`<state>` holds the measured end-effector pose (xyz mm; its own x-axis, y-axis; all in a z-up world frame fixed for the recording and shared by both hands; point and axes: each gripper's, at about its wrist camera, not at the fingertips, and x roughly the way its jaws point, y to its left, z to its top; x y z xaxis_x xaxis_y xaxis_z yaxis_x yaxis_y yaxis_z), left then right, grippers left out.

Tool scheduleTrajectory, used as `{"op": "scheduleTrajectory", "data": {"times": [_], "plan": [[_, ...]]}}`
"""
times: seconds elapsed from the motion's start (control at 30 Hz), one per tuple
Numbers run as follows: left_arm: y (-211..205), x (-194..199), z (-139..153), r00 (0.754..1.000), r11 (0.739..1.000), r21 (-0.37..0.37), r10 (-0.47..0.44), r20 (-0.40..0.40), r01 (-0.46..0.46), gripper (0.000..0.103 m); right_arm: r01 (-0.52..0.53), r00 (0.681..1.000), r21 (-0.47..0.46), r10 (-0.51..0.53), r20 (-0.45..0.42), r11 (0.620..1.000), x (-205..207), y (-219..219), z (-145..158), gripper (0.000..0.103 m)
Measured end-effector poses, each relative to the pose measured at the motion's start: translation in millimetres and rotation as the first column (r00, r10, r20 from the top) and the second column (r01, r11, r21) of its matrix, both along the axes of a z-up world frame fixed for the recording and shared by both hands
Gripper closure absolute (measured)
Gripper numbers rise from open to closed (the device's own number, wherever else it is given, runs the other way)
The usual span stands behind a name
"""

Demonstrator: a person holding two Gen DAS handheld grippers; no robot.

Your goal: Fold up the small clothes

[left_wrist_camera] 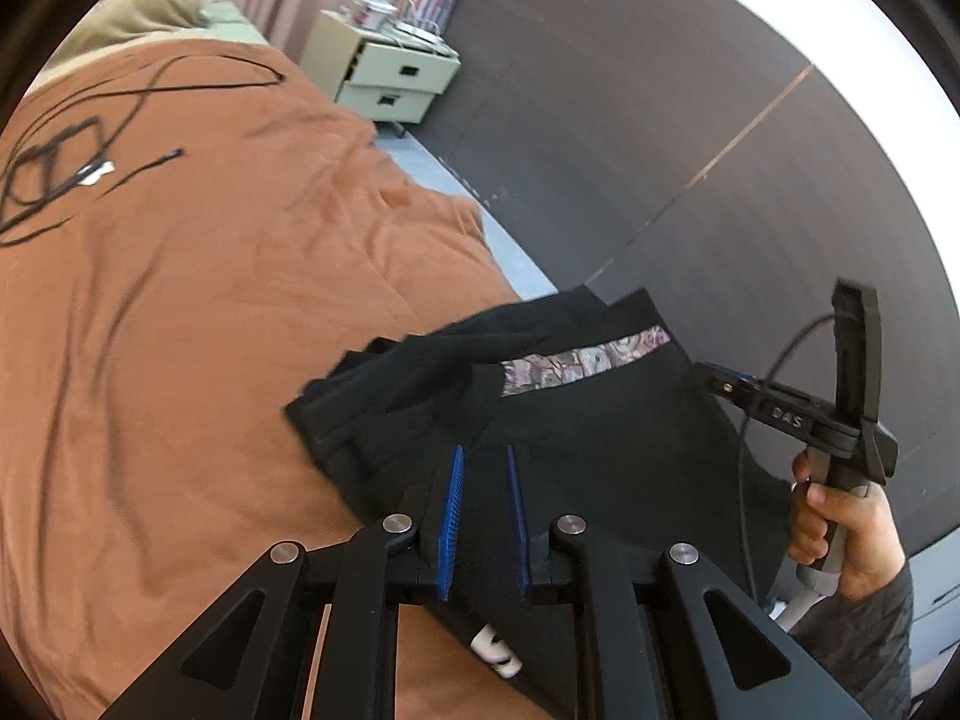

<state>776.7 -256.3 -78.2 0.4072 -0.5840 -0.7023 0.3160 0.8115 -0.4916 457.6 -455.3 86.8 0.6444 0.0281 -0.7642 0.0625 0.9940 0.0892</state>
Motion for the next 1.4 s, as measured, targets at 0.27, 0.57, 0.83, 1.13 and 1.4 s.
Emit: {"op": "scheduleTrajectory", "data": {"times": [0.27,0.57,0.83,1.13,1.4], "plan": [[-42,31,-25,0.999,0.997,0.06,-0.047,-0.012,0.048,0.089,0.031,0.998,-0.025,-0.032,-0.062,0.999,38,-17,-17,0.083],[-56,57,-48,1.0,0.992,0.126,0.015,-0.02,-0.012,0.089,0.07,0.994,-0.018,-0.071,-0.088,0.997,64,-32,-34,0.083],[-54,41,-21,1.0,0.987,0.16,-0.014,0.021,0.011,0.089,0.107,0.993,-0.012,-0.106,0.05,0.994,41,-34,-13,0.083],[-71,0,-14,0.995,0.98,0.171,-0.103,0.001,0.101,0.088,0.059,0.996,0.05,-0.062,0.068,0.997,-46,-66,0,0.082],[-84,-40,-11,0.988,0.972,0.177,-0.154,-0.001,0.152,0.088,0.04,0.996,0.035,-0.043,0.078,0.999,-112,-70,-4,0.082]]}}
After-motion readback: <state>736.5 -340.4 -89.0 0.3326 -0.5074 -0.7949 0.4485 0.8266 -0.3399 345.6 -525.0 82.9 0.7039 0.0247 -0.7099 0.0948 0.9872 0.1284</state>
